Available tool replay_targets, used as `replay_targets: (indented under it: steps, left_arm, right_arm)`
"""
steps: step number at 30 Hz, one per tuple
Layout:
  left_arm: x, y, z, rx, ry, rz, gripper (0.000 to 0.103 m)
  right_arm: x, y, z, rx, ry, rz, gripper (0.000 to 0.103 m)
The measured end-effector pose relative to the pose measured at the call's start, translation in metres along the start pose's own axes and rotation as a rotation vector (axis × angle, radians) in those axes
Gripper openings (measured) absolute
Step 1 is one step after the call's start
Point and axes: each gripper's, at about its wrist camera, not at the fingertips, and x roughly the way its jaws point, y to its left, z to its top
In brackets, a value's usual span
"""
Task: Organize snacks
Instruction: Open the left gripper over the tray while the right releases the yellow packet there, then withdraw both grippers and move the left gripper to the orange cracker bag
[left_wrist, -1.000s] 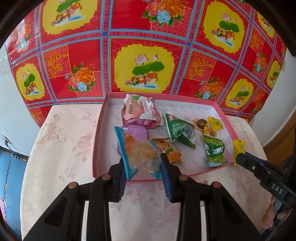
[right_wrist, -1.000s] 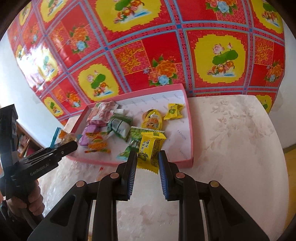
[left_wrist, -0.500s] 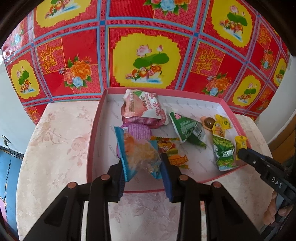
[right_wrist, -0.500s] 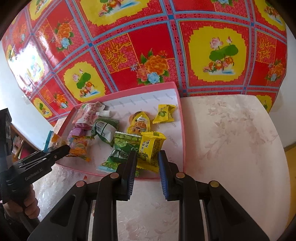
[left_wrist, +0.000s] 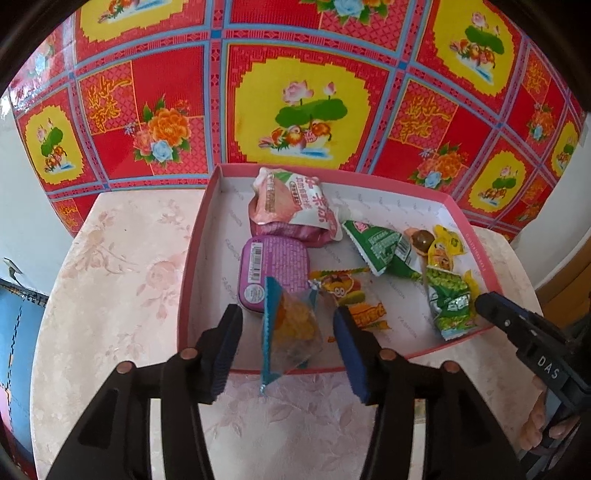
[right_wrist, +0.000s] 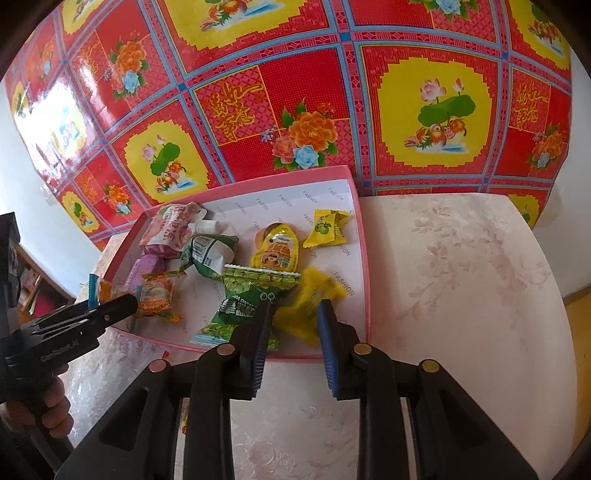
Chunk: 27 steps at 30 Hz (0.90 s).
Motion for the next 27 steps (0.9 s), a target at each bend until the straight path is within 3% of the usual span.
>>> replay_targets:
  steps: [2,15,27]
  left_arm:
    - [-0.004,-0.001,0.0,0.003,-0.006,-0.002,0.055]
    - [-0.044,-0.014,-0.009,0.03,-0.043,-0.04,0.055]
    - [-0.069,-0.028,-0.038,0.053,-0.035,-0.063,0.055]
  right_arm:
    - [-0.002,0.0,0.0,-0.002,-0.005,0.002,0.035]
    - [-0.035,0.008,-0.011,-0.013,-0.037,0.006,0.036]
    - [-0.06,0.018,-0.04,-0.016,-0.016,0.021,0.036]
